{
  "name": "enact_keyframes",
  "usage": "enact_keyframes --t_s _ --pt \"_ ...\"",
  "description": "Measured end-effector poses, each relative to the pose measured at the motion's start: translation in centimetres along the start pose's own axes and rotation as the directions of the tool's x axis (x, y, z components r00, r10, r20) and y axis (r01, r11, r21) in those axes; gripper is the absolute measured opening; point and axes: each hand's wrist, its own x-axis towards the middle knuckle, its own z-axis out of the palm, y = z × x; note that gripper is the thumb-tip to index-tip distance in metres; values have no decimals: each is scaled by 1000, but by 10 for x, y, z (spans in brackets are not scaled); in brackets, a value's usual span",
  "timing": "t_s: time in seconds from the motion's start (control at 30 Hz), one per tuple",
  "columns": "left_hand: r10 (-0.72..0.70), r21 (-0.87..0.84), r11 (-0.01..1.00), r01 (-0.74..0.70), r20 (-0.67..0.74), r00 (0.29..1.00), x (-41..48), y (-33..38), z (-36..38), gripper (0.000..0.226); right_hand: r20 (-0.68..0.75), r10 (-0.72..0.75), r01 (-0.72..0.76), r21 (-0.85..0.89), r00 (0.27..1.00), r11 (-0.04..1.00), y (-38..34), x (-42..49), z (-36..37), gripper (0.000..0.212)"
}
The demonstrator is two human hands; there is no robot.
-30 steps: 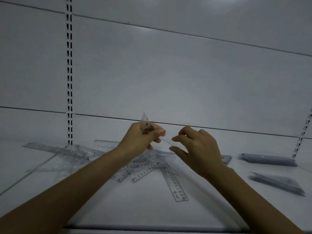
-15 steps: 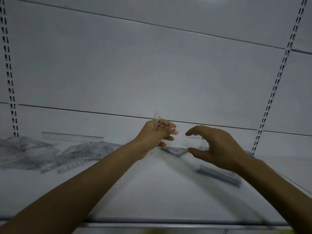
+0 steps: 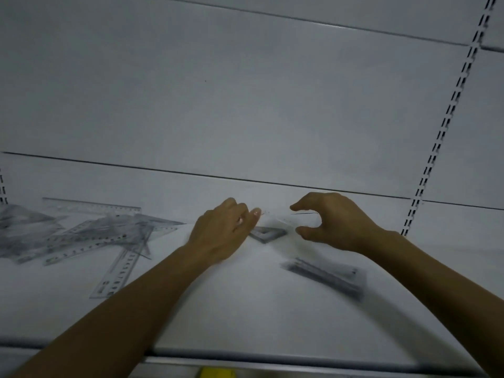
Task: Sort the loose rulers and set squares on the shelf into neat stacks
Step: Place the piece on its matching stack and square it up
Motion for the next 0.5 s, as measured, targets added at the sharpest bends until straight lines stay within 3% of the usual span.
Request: enact_keyframes --t_s 0.1,0.2,0.37,0.5 --pt "-14 -36 999 15 33 999 2 -7 7 49 35 79 -83 132 996 988 15 -9 1 43" --pt "38 -79 996 -32 76 996 0 -5 9 69 162 114 -153 255 980 955 29 -29 -5 34" --pt "123 -116 988 -105 158 980 2 3 11 87 306 161 -267 344 938 900 44 -65 -16 28" --pt "154 -124 983 -132 190 970 2 3 12 90 346 155 -270 315 926 910 46 -69 -10 31"
